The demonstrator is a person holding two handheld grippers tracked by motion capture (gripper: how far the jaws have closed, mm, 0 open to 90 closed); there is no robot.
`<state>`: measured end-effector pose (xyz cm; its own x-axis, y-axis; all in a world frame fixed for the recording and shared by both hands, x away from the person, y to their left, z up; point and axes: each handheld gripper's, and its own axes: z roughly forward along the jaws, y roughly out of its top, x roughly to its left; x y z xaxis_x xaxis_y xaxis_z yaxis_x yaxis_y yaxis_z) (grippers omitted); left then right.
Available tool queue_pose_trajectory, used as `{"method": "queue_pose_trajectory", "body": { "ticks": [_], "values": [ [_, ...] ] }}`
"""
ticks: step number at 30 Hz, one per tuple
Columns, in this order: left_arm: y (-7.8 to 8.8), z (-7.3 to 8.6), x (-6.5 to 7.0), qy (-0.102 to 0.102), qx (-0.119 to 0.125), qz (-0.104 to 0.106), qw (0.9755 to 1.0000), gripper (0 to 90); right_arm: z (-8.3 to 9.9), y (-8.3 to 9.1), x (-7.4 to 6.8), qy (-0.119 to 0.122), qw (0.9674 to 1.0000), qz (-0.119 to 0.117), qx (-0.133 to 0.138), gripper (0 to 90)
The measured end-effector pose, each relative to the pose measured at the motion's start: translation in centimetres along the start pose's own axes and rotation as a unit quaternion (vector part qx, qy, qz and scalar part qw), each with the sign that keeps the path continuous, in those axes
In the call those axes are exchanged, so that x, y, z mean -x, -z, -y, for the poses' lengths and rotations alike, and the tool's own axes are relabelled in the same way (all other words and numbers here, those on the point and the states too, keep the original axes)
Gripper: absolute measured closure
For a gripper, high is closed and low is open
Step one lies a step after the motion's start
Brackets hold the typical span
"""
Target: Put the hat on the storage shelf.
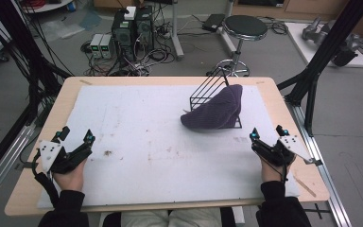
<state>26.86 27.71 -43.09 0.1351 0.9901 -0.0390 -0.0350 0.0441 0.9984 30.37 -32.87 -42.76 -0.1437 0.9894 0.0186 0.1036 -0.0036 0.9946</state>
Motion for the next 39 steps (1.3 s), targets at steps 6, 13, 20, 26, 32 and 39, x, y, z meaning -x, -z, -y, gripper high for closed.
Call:
{"method": "queue_pose_trajectory", "body": {
  "ticks": [6, 13, 20, 26, 32, 39],
  "values": [
    [-0.13, 0.38, 0.42, -0.008, -0.006, 0.008, 0.9999, 22.2, 0.43, -0.45, -0.46, 0.009, 0.9998, -0.005, -0.015, 10.8],
    [-0.15, 0.5, 0.32, -0.005, -0.008, 0.008, 0.9999, 22.4, 0.56, -0.64, -0.28, 0.008, 0.9997, -0.003, -0.025, 10.8],
    [-0.21, 0.59, 0.18, 0.004, -0.01, 0.009, 0.9999, 22.7, 0.6, -0.71, -0.23, 0.008, 0.9995, -0.001, -0.029, 10.8],
    [-0.31, 0.75, 0.22, 0.011, -0.018, 0.011, 0.9997, 23.4, 0.67, -0.82, -0.28, 0.015, 0.9993, -0.003, -0.036, 10.9],
    [-0.24, 0.71, 0.06, 0.022, -0.022, 0.009, 0.9995, 24.7, 0.75, -0.99, -0.32, 0.014, 0.999, -0.009, -0.042, 10.9],
    [-0.27, 0.72, 0.1, 0.02, -0.022, 0.011, 0.9995, 24.6, 0.78, -1.0, -0.31, 0.008, 0.9988, -0.012, -0.046, 10.9]
  ]
}}
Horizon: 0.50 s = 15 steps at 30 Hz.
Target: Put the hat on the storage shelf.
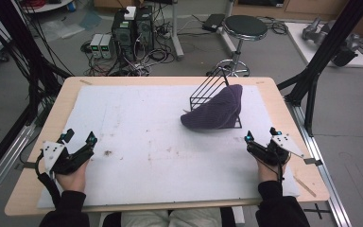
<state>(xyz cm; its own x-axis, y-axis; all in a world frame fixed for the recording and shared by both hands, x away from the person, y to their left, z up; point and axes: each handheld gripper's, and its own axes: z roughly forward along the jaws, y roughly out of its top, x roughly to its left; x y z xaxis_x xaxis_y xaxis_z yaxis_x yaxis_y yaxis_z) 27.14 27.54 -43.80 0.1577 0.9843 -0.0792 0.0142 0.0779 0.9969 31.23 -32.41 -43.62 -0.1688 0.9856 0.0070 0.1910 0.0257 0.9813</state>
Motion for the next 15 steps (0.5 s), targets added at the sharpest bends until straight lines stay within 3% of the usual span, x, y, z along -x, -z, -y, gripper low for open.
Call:
{"method": "queue_pose_trajectory", "body": {
  "ticks": [15],
  "values": [
    [0.04, -0.1, 0.03, 0.005, 0.006, -0.005, 1.0, 24.7, 0.17, -0.29, 0.19, -0.002, 0.9999, -0.001, -0.015, 10.9]
  ]
}}
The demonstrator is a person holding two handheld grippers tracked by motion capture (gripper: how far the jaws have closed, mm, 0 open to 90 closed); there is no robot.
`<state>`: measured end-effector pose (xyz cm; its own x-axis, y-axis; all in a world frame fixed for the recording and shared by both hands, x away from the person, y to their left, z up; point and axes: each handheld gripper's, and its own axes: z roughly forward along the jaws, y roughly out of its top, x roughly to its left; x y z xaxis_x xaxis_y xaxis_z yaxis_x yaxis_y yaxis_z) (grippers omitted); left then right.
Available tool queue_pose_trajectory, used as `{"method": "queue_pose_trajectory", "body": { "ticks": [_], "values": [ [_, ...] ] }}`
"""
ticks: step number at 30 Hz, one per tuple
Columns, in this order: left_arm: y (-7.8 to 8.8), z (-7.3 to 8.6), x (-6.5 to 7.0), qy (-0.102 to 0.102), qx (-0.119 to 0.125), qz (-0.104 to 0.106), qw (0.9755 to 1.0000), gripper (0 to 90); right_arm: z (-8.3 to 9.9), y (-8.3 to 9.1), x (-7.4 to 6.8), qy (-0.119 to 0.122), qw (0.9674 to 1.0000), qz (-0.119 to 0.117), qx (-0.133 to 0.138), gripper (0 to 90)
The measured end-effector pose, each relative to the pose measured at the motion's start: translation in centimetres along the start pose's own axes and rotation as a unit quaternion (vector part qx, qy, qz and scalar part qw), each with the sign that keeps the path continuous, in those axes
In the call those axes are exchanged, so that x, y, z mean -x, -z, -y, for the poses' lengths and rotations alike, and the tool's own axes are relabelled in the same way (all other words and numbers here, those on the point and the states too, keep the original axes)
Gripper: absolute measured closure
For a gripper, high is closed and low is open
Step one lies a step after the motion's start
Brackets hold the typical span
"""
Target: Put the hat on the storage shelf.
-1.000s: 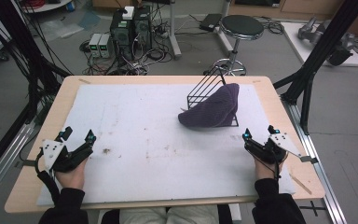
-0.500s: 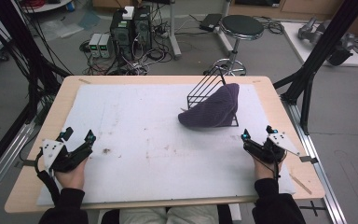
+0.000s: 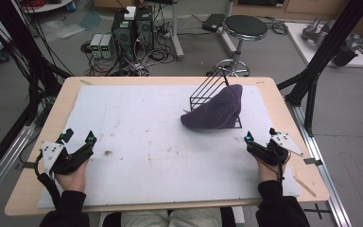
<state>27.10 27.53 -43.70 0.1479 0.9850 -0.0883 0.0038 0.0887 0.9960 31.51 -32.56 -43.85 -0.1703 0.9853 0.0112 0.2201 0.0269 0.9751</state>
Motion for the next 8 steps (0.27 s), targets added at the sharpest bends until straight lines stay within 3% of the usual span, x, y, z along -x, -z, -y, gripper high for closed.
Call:
{"method": "queue_pose_trajectory", "body": {
  "ticks": [8],
  "values": [
    [-0.02, 0.01, -0.01, -0.001, -0.001, 0.002, 1.0, 24.7, 0.09, -0.09, 0.08, -0.001, 1.0, -0.003, -0.006, 10.9]
  ]
}}
